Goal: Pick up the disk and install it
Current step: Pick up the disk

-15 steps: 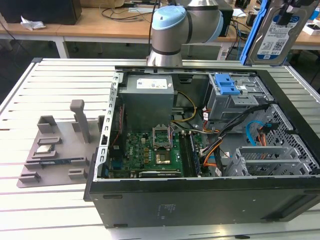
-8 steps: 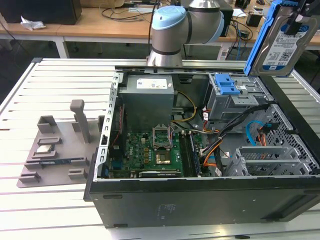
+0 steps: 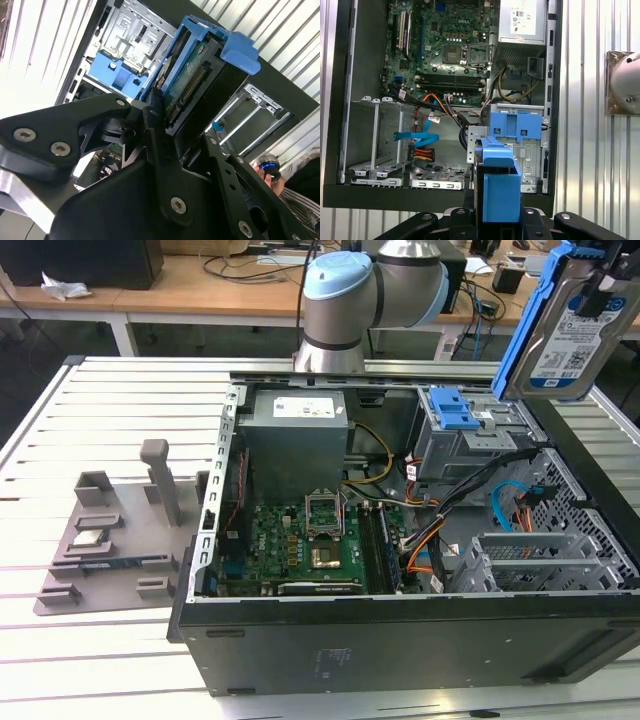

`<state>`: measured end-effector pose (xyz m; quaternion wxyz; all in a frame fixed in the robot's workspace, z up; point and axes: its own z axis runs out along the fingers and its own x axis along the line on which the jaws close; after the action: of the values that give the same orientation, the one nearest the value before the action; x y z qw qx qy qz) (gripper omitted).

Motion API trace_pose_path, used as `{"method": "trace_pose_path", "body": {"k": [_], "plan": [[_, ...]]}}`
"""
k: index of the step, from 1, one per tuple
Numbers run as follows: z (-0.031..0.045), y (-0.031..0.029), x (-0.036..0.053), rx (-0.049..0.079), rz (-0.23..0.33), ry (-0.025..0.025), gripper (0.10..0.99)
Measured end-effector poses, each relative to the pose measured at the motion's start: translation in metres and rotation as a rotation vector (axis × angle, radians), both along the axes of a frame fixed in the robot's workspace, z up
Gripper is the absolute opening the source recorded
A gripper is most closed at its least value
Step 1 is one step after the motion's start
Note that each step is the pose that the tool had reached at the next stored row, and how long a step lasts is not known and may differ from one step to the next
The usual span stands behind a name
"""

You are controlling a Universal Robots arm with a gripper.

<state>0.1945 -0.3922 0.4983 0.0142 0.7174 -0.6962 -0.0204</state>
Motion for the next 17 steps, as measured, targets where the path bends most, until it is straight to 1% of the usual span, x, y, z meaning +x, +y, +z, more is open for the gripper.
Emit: {"method": "trace_pose_path", "body": {"k": [1, 6, 7, 9, 10, 11, 12, 13, 14, 17], "plan": [[-0.0001, -0.001, 0.0, 0.0, 0.0, 0.0, 0.361], [-0.0005, -0.0138, -0.0002, 0.0, 0.0, 0.0, 0.361], [-0.0007, -0.0181, -0.0003, 0.0, 0.0, 0.0, 0.361], [-0.0008, -0.0226, -0.0004, 0.0, 0.0, 0.0, 0.361], [-0.0009, -0.029, -0.0006, 0.0, 0.0, 0.0, 0.361], [-0.001, -0.032, -0.0006, 0.0, 0.0, 0.0, 0.361], [-0.0011, -0.0371, -0.0007, 0.0, 0.0, 0.0, 0.361], [-0.0012, -0.0403, -0.0008, 0.0, 0.0, 0.0, 0.361], [-0.0013, -0.0432, -0.0008, 0.0, 0.0, 0.0, 0.361], [-0.0014, -0.0485, -0.0009, 0.0, 0.0, 0.0, 0.361]]}}
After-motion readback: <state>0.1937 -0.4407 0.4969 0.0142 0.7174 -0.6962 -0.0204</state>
